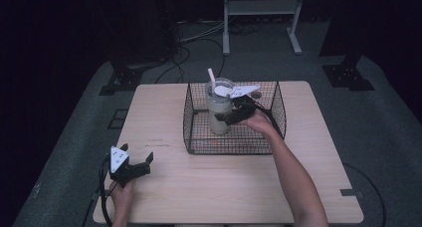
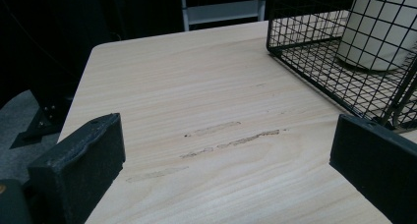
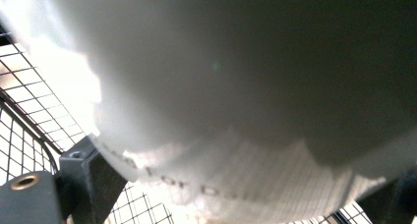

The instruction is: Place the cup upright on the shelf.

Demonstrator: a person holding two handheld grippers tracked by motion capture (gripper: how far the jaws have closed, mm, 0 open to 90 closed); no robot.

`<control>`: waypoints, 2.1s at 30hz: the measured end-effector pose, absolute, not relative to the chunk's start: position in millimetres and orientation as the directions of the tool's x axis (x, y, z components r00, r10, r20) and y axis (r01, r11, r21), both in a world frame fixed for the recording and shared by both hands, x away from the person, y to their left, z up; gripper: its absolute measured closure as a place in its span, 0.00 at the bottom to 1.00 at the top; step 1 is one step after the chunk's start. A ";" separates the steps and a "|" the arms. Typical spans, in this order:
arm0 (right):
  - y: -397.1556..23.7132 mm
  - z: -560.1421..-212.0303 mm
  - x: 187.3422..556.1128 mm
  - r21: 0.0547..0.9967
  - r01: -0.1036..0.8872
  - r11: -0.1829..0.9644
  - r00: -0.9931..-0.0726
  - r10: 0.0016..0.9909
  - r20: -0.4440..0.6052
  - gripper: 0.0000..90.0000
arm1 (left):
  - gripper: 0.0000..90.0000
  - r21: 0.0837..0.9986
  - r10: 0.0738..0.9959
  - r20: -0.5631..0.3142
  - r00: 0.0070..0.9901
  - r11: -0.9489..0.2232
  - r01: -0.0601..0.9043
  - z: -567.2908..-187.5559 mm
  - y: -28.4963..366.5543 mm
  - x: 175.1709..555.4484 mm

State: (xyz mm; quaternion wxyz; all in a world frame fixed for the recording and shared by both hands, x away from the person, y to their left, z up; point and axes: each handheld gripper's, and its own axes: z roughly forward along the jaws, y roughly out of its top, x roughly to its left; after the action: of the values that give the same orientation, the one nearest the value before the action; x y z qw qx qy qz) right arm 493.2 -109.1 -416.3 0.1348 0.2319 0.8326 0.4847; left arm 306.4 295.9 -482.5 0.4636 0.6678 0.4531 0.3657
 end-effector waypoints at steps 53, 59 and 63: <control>-156.7 -364.0 438.9 0.831 0.378 0.409 -0.803 0.592 0.075 0.10 | 0.00 0.949 0.940 0.084 0.330 -0.176 0.262 -482.6 294.5 305.9; -161.6 -356.3 429.5 0.837 0.360 0.411 -0.811 0.582 0.063 0.10 | 0.00 0.949 0.941 0.084 0.329 -0.177 0.262 -482.5 294.6 305.8; -163.8 -355.0 423.9 0.840 0.360 0.406 -0.812 0.580 0.068 0.10 | 0.00 0.949 0.941 0.084 0.329 -0.176 0.262 -482.5 294.4 305.8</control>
State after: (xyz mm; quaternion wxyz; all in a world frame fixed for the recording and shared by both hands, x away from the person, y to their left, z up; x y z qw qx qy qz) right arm 423.9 -163.8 -355.0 0.1180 0.2831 0.8302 0.4656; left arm 305.8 294.4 -482.5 0.4604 0.6728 0.4470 0.3682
